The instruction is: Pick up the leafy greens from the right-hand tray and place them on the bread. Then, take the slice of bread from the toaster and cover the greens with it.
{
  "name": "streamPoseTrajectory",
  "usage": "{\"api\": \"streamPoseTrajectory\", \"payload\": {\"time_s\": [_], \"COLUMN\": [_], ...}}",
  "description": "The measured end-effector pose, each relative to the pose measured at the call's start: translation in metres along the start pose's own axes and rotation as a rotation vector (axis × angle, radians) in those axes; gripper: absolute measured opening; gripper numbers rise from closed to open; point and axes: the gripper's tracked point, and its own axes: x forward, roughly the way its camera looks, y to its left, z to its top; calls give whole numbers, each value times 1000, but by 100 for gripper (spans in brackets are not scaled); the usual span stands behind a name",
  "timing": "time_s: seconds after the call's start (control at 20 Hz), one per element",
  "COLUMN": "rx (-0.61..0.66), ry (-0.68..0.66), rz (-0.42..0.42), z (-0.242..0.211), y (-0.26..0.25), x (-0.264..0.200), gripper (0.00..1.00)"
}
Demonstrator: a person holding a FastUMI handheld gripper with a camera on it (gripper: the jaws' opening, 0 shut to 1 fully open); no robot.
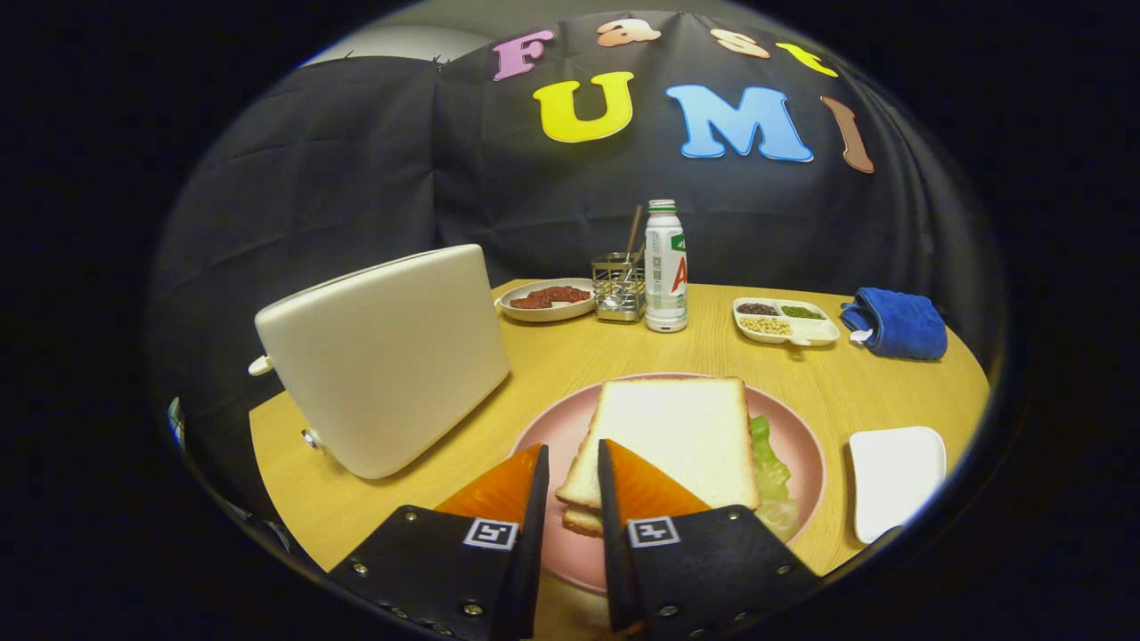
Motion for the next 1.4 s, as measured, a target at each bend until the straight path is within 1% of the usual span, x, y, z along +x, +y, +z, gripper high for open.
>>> {"api": "streamPoseTrajectory", "payload": {"time_s": [0.05, 0.3, 0.85, 1.05, 1.4], "rx": [-2, -8, -29, -26, -27], "ry": [-2, -40, -169, -224, -273], "rz": [-2, -17, -80, -110, -179], "z": [1, 15, 90, 119, 145], "y": [0, -3, -39, -63, -120], "x": [-1, -8, -37, -53, -85], "gripper": [38, 38, 38, 38, 38]}}
